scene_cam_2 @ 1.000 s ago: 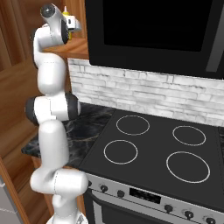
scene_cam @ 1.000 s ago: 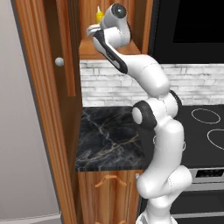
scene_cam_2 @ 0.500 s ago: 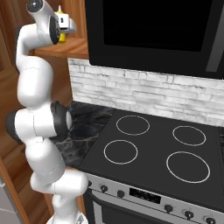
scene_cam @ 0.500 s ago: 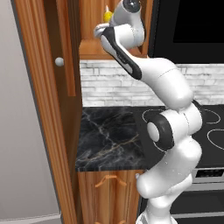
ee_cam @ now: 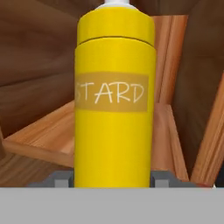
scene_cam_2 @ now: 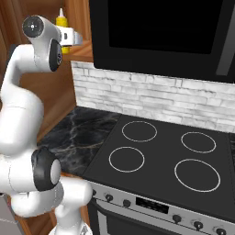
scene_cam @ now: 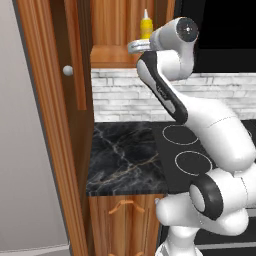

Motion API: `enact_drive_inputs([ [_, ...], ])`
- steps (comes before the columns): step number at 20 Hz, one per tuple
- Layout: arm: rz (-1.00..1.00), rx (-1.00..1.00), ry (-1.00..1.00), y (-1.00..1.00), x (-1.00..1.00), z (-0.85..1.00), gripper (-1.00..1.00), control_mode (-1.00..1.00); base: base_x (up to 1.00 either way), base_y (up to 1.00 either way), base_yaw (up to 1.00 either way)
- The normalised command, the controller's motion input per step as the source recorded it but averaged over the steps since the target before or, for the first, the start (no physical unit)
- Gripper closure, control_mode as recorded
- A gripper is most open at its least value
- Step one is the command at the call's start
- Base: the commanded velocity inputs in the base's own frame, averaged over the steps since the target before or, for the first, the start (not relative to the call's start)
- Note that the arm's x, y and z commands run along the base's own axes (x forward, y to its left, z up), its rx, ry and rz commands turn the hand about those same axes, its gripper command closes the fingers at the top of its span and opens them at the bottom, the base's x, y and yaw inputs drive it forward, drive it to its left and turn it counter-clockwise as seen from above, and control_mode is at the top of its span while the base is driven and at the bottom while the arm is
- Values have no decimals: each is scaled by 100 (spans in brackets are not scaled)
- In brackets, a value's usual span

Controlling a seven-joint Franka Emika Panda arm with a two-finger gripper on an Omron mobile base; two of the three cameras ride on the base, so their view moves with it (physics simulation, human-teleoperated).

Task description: Move the mustard and shaker from the cabinet to the dining counter.

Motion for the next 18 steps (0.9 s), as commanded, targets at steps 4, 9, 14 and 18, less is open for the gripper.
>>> enact_drive_inputs([
  [4,7,0,-5,-15,-100,0,100,-100,0,0,0],
  [9,10,0,-10,-24,-100,0,100,-100,0,0,0],
  [14,6,5,-13,-45,-86,-7,100,-100,0,0,0],
  [18,1,7,-16,-42,-62,-27,100,-100,0,0,0],
])
